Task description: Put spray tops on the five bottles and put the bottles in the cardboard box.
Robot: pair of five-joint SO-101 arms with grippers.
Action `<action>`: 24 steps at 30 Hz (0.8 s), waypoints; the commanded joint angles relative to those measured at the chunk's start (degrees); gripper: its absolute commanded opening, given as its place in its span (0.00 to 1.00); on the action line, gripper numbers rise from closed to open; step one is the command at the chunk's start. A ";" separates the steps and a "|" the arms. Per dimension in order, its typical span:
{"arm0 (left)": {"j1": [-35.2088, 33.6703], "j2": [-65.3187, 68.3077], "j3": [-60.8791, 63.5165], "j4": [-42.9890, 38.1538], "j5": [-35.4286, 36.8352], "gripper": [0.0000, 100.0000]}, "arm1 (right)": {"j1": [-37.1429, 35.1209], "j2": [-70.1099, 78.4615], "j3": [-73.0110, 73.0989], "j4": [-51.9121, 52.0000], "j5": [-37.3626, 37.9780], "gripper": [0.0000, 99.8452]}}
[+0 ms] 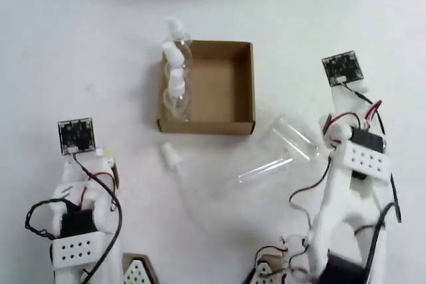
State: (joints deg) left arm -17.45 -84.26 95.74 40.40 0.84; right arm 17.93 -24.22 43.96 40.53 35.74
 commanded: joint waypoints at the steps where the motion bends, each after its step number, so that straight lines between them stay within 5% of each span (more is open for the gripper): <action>1: -0.57 -0.66 -1.93 -1.41 0.26 0.04 | 0.22 8.84 -6.42 -1.19 -0.44 0.10; 8: -0.57 -0.66 -1.93 -1.41 0.26 0.04 | -0.84 26.77 -23.12 11.91 -0.35 0.16; 12: -0.57 -0.66 -1.93 -1.49 0.26 0.04 | -2.33 33.54 -29.27 18.77 6.24 0.17; 24: -0.48 -0.66 -1.93 -1.49 0.26 0.04 | -2.95 40.31 -30.24 17.71 9.58 0.17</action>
State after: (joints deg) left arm -17.45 -84.26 95.74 40.40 0.84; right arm 16.35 15.78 13.36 58.11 44.70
